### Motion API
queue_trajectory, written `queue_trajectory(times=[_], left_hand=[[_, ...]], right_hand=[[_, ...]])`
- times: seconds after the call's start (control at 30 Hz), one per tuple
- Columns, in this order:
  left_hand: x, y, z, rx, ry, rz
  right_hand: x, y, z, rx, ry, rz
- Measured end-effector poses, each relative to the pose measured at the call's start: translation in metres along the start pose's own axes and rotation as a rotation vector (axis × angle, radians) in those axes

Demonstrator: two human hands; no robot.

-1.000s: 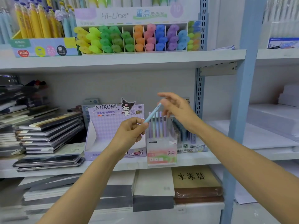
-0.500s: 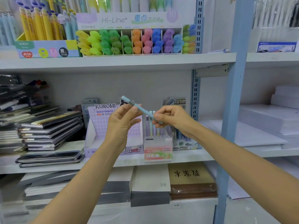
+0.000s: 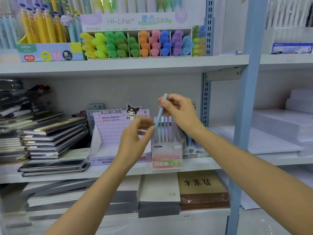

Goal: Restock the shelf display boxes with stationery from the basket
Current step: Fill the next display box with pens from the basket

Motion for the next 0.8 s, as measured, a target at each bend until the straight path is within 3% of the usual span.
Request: queue_trajectory(times=[0.07,0.17,0.3,0.53,0.8], left_hand=[[0.002,0.010,-0.014,-0.064,-0.285,-0.056],[0.001,0.021,-0.030,-0.106,-0.508,-0.145],[-0.002,0.027,-0.037,-0.131,-0.511,-0.126],[-0.005,0.027,-0.047,-0.130,-0.455,-0.117],[-0.011,0.029,-0.058,-0.019,-0.546,-0.090]], right_hand=[[0.009,-0.002,0.009,-0.039,0.029,0.106],[0.009,0.003,0.028,-0.132,0.134,0.057],[-0.005,0.015,0.052,-0.209,0.215,-0.065],[-0.011,0.008,0.063,-0.170,0.360,-0.297],[-0.020,0.004,0.065,-0.127,0.403,-0.295]])
Point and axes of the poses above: each hand's wrist, its own y-axis away from the middle knuckle, its own x-axis out of the back of the hand, z = x × y, the point moved 1 cm from there along -y, towards the middle knuckle, and after that the axes turned 15 degrees about x, right-handed, at the moved point
